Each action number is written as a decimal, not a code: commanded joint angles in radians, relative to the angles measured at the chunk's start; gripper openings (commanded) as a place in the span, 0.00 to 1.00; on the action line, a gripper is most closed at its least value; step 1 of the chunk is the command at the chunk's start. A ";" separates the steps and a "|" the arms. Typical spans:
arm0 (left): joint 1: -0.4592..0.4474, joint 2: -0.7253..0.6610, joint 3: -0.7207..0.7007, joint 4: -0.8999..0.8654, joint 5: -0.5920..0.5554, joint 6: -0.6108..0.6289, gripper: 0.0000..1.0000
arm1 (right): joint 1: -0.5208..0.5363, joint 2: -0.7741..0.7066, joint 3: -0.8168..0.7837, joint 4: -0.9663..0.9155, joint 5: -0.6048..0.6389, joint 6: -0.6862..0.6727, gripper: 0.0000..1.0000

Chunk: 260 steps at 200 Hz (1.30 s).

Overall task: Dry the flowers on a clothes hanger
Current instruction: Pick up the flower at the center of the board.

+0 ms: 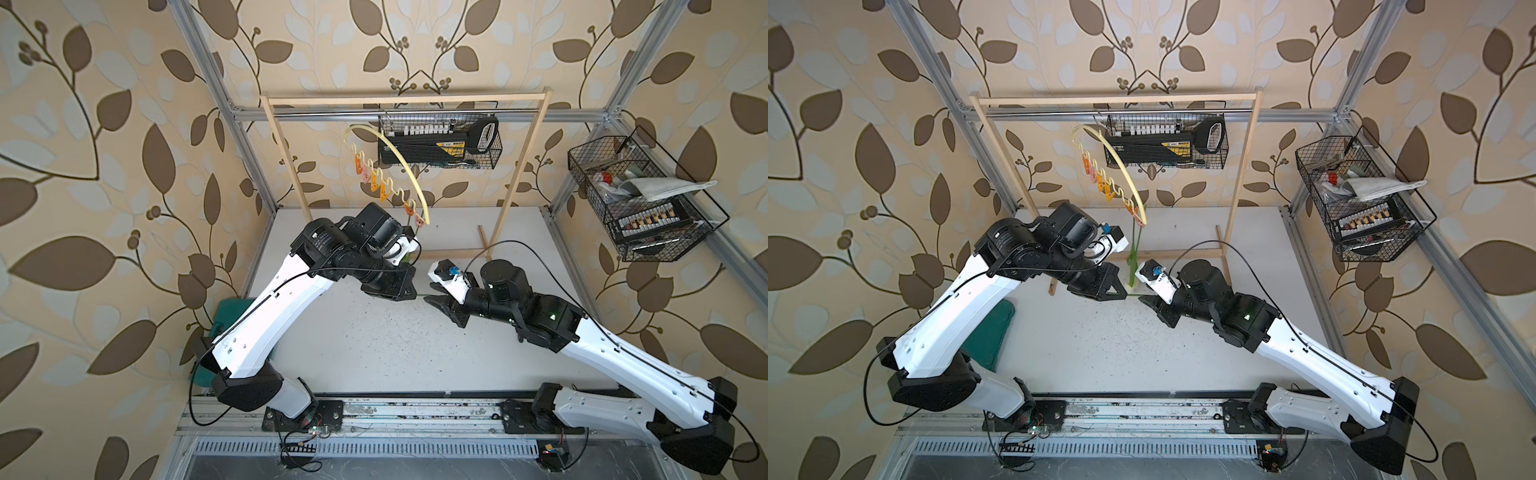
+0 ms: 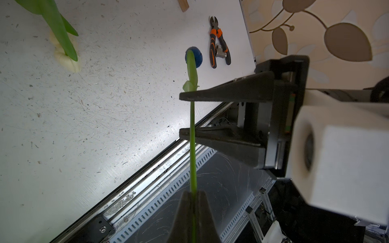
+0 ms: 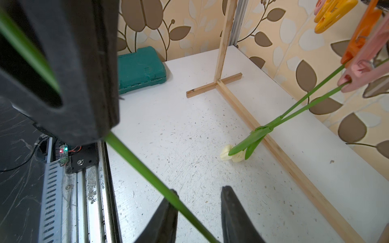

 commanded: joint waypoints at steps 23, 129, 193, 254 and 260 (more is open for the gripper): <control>0.009 -0.011 0.035 -0.003 0.030 0.002 0.03 | 0.003 0.012 -0.001 0.031 0.040 -0.017 0.34; 0.022 0.003 0.087 0.007 0.021 -0.005 0.12 | 0.021 -0.015 -0.018 0.056 0.056 -0.014 0.00; 0.135 -0.125 0.080 0.180 -0.305 -0.036 0.76 | 0.012 -0.035 -0.007 0.064 0.068 0.068 0.00; 0.291 -0.355 -0.636 0.999 -0.612 0.089 0.74 | -0.064 0.114 -0.074 0.493 -0.205 0.749 0.00; 0.319 -0.329 -0.618 0.999 -0.580 0.090 0.74 | -0.064 0.145 -0.084 0.548 -0.205 0.806 0.00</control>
